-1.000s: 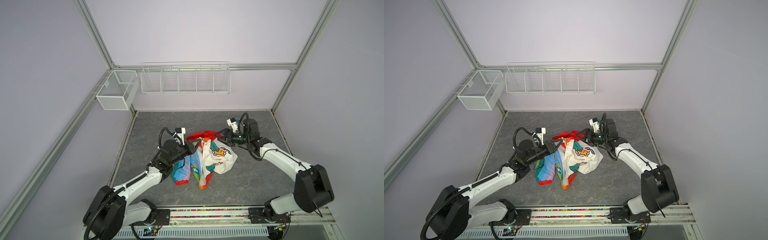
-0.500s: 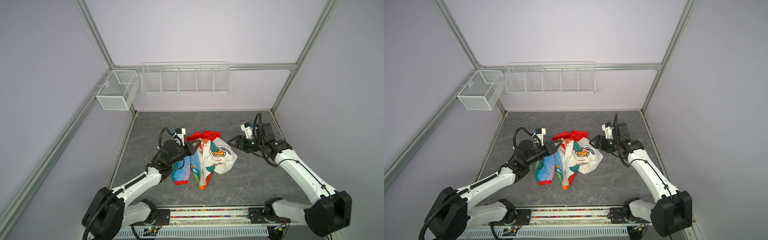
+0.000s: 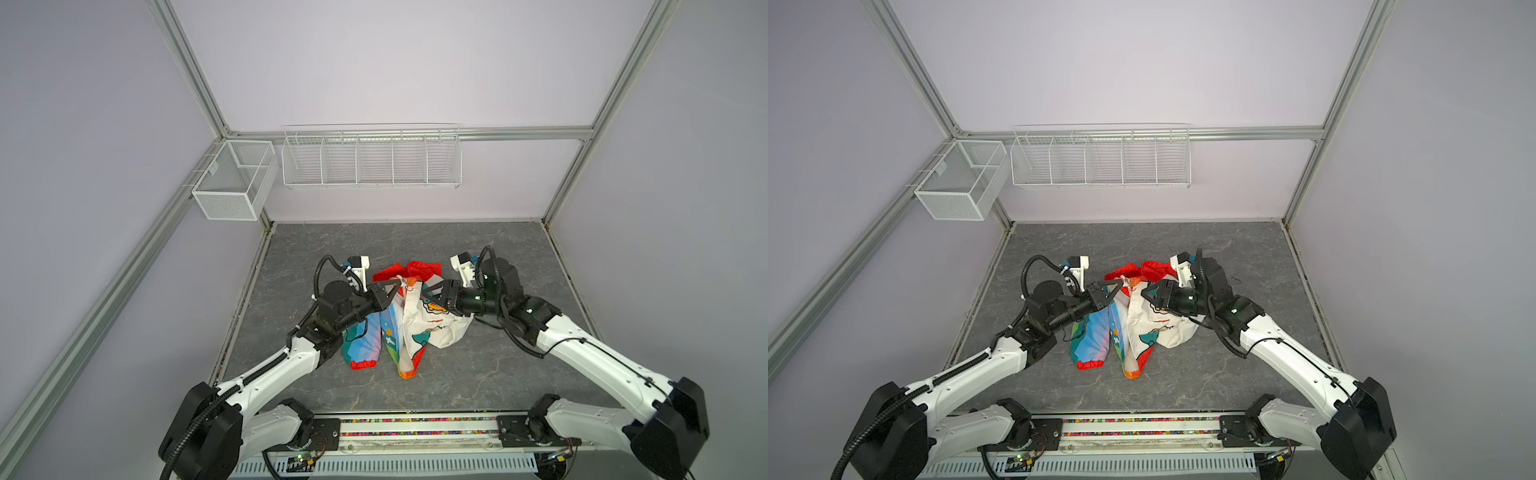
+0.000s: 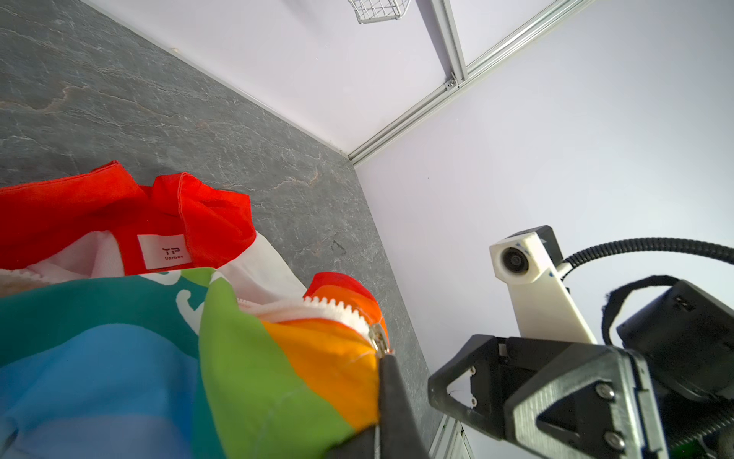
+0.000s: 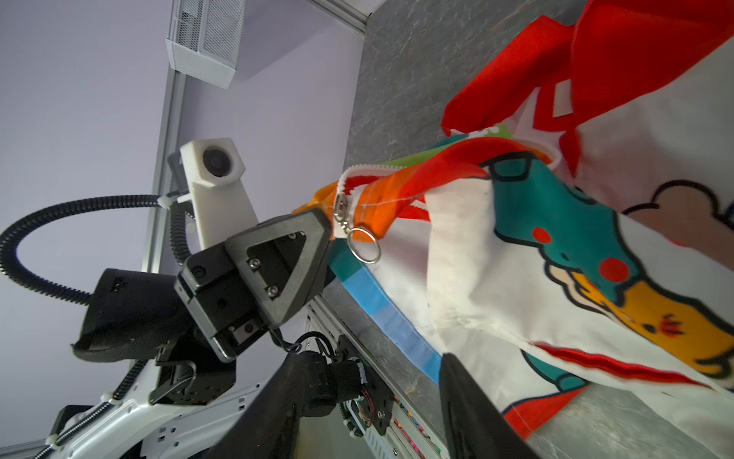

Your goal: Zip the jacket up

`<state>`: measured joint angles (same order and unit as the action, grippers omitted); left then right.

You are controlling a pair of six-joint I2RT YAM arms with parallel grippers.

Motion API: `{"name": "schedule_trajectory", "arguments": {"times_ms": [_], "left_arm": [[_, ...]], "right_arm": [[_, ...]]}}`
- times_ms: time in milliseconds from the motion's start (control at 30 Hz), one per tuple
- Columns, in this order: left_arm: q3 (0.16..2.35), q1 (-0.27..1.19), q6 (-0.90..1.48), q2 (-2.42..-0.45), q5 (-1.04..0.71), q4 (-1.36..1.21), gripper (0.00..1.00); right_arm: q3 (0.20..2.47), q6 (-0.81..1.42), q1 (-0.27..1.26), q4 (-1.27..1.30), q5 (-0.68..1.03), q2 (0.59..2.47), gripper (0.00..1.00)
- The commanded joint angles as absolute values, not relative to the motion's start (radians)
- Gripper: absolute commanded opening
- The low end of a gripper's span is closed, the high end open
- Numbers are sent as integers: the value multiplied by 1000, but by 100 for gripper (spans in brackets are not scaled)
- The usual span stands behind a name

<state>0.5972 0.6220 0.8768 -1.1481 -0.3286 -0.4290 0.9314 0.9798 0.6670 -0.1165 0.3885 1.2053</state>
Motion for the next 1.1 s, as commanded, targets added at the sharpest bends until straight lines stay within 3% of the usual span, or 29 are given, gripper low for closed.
{"name": "schedule_trajectory", "arguments": {"times_ms": [0,1067], "left_arm": [[605,624,863,-1136,-317,-454,0],[584,624,885,-1136,-337,-491,0]], "right_arm": [[939,1121,701,30,326,1276,53],[979,1181,719,141,330,1390,29]]}}
